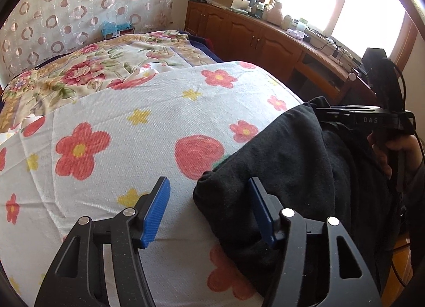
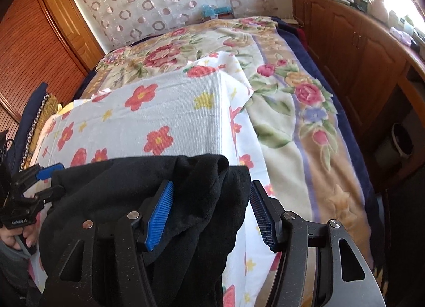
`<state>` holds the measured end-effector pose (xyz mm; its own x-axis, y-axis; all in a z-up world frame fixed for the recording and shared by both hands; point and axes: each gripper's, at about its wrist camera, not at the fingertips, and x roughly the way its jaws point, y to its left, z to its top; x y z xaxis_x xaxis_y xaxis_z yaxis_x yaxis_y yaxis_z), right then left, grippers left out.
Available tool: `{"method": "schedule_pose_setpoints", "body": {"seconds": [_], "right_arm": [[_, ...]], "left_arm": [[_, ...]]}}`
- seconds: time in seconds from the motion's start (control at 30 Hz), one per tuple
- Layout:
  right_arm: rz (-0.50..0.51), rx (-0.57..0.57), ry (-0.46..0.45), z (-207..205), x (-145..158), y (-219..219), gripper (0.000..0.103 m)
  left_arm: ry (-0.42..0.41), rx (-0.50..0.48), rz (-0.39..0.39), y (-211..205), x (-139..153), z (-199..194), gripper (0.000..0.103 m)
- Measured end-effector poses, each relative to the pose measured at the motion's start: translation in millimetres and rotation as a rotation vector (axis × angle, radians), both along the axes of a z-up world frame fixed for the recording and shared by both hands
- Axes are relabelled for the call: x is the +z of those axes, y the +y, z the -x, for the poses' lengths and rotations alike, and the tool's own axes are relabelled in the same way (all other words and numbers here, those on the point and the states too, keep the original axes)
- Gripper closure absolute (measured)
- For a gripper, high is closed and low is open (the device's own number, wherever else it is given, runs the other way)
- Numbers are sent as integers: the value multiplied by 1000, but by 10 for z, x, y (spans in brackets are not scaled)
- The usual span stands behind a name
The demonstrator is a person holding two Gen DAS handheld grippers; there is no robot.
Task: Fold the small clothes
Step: 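Grasp the shirt with the left tool while the right tool holds it, lift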
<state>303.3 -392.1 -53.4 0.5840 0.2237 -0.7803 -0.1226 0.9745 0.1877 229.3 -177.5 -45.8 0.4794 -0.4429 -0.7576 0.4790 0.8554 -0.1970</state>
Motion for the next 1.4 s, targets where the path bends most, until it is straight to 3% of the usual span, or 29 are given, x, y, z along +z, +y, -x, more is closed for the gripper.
{"method": "schedule_pose_setpoints", "body": {"seconds": [0.13,0.23,0.27,0.3,0.37,0.47,0.6,0.93,1.13,1.27,1.4], "right_arm": [[-20,11,-3,0,-21,64,39],[-14,13,38,-41,-100,78,42],[-20,18,37,-25,-105,72,55],[-20,24,28,16,-64,89,61],[42,21,-3,90,6,110,96],[40,74,-77,272,199,152,97],[73,111,-215,686,576,280,97],[79,112,-593,2038,1696,493,98],[45,160,-802,2892,2342,713,98],[33,217,-895,3295,2589,935,98],[15,280,-951,3512,2680,1160,98]], "left_arm": [[-1,-2,0,5,3,0,42],[17,-16,34,8,7,-1,58],[27,-20,48,9,7,-7,68],[43,-29,65,4,5,-14,73],[60,-36,87,3,13,-26,88],[29,-52,91,-24,111,50,94],[-78,-60,131,19,529,317,94],[-478,-36,234,508,2181,1511,95],[-698,29,248,982,2956,2303,95],[-800,71,237,1289,3234,2627,95],[-836,122,214,1574,3276,2693,95]]}}
